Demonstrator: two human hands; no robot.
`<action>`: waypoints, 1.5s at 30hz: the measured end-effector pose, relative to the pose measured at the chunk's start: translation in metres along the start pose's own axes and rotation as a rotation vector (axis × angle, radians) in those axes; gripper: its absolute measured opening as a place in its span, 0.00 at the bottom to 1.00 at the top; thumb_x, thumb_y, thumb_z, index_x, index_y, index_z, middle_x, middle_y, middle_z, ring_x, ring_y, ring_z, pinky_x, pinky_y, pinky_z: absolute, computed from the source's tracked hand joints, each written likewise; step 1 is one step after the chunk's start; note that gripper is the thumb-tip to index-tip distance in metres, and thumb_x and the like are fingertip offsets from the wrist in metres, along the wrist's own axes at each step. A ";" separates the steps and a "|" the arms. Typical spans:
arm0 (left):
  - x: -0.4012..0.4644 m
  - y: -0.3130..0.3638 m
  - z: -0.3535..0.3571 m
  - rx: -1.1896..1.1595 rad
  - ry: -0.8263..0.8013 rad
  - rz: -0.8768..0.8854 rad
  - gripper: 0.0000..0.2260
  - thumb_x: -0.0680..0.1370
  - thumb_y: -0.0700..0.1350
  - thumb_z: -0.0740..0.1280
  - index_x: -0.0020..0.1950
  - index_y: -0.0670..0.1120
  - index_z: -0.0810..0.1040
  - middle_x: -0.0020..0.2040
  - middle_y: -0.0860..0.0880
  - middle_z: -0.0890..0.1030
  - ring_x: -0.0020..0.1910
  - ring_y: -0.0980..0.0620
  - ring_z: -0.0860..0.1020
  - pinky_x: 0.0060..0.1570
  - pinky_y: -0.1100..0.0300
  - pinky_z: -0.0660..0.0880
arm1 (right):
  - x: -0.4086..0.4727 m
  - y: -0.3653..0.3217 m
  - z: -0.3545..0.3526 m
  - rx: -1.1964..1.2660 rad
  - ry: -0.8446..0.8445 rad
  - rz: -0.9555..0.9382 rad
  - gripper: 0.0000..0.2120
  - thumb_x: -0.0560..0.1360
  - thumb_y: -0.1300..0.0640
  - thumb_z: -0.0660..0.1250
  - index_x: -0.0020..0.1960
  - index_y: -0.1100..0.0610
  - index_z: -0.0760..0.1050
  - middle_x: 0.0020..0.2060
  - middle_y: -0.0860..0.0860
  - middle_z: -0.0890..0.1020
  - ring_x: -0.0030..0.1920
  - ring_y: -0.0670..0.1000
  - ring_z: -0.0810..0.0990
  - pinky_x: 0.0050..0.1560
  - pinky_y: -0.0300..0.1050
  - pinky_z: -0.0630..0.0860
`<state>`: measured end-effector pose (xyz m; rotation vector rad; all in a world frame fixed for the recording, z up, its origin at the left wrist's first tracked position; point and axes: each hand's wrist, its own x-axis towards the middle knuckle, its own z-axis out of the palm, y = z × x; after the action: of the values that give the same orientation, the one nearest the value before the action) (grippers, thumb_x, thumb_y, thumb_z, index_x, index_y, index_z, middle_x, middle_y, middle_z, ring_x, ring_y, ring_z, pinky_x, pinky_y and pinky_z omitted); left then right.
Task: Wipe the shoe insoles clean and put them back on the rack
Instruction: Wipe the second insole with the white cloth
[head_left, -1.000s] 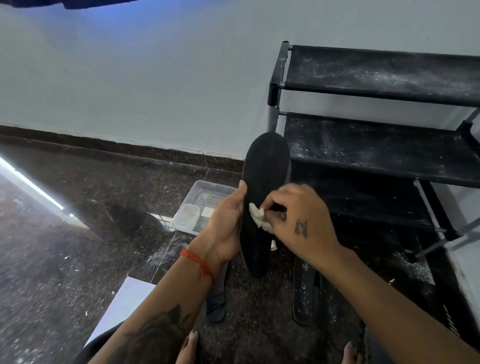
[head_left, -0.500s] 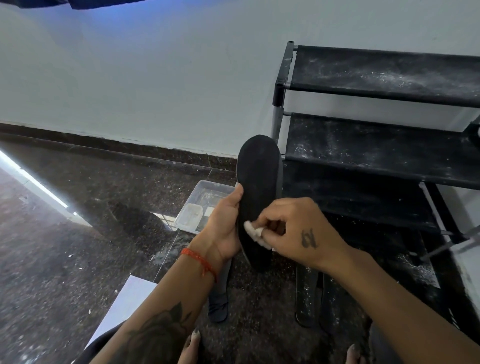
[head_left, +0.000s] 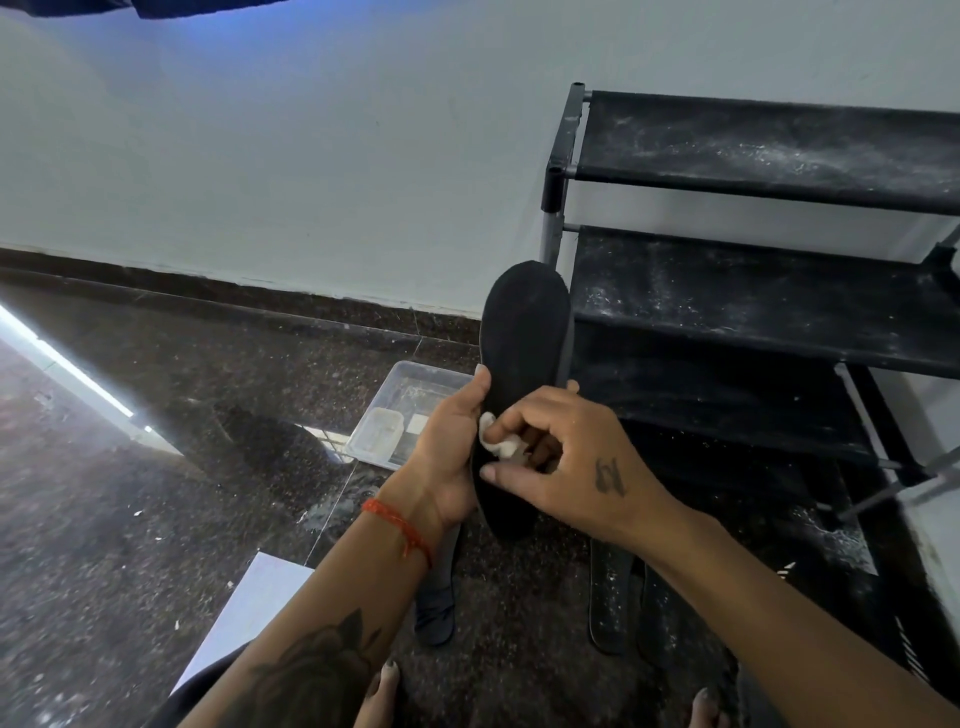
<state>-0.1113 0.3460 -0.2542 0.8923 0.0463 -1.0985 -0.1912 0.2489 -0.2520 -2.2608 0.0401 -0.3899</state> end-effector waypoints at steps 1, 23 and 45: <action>0.000 0.000 0.000 0.012 -0.005 0.006 0.29 0.82 0.56 0.49 0.46 0.38 0.84 0.40 0.42 0.84 0.37 0.50 0.84 0.36 0.60 0.81 | 0.000 0.002 -0.002 -0.046 -0.016 -0.018 0.09 0.64 0.59 0.76 0.43 0.53 0.80 0.39 0.43 0.78 0.39 0.41 0.76 0.40 0.30 0.70; 0.002 -0.002 0.000 0.020 -0.008 0.046 0.25 0.81 0.55 0.53 0.47 0.41 0.85 0.47 0.43 0.84 0.43 0.48 0.84 0.46 0.57 0.80 | 0.003 0.011 -0.004 -0.118 0.153 0.024 0.11 0.65 0.63 0.75 0.44 0.51 0.83 0.38 0.43 0.82 0.39 0.41 0.78 0.42 0.33 0.74; 0.001 0.002 -0.002 -0.033 -0.096 0.011 0.29 0.83 0.55 0.49 0.51 0.36 0.83 0.52 0.40 0.83 0.49 0.47 0.83 0.51 0.56 0.79 | 0.002 0.002 -0.025 -0.272 -0.197 -0.143 0.17 0.63 0.69 0.65 0.38 0.48 0.83 0.39 0.43 0.81 0.41 0.45 0.78 0.41 0.46 0.76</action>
<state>-0.1083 0.3471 -0.2544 0.8084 -0.0193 -1.1259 -0.1967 0.2294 -0.2377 -2.5703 -0.1820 -0.2461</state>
